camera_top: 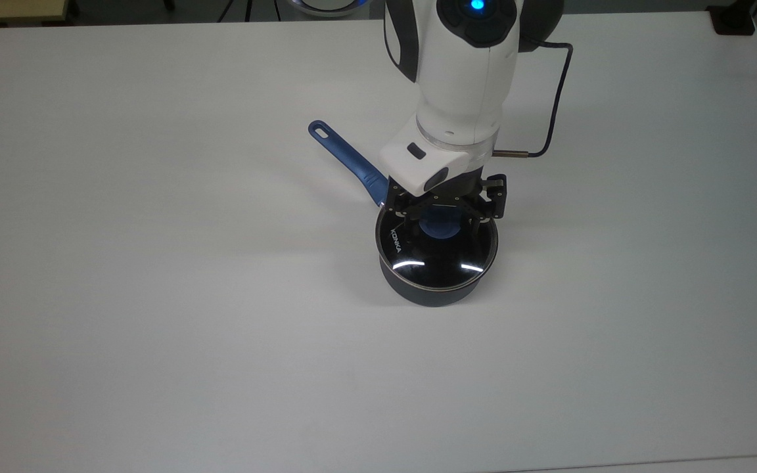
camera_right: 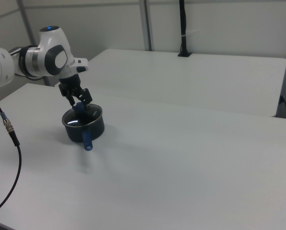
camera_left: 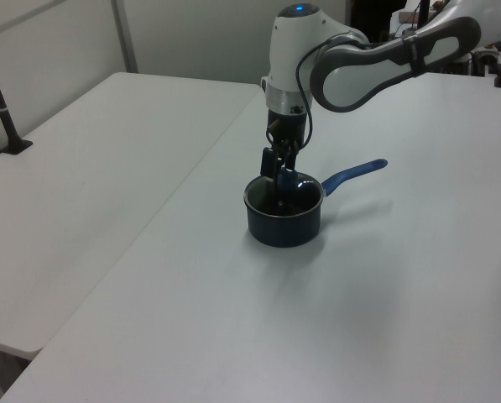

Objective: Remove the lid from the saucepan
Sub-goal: 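Lift the glass lid up off the saucepan rim, then carry the lid away from the saucepan and lower it onto the table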

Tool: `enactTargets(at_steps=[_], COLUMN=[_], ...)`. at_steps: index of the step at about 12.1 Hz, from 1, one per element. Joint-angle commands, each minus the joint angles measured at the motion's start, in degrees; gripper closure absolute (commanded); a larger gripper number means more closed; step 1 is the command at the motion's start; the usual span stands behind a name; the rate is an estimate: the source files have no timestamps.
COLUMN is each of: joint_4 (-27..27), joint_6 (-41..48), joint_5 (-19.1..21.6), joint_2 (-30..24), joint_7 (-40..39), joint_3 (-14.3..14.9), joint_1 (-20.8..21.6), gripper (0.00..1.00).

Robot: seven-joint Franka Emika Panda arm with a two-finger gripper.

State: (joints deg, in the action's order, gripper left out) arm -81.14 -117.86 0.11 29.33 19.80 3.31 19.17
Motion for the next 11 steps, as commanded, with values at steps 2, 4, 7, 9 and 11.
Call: enactTargets(at_steps=[2,4,7,9,11], joint_4=[1.1,1.2,3.8,3.9,3.0], joint_6=[0.7,1.7,8.4,10.1,10.1], joint_5=[-2.4,-2.5,-2.4,-1.7,-1.4], joint_2=[0.0,-0.5,-1.9,-4.0,-4.8], joint_7=[1.2,0.2,-1.9,-5.4,-10.5], joint_3=[0.8,1.4,1.9,3.4,5.1], joint_1=[1.0,1.0,0.3,-1.8,-5.6], gripper=[0.5,0.54,0.54,0.54,0.54])
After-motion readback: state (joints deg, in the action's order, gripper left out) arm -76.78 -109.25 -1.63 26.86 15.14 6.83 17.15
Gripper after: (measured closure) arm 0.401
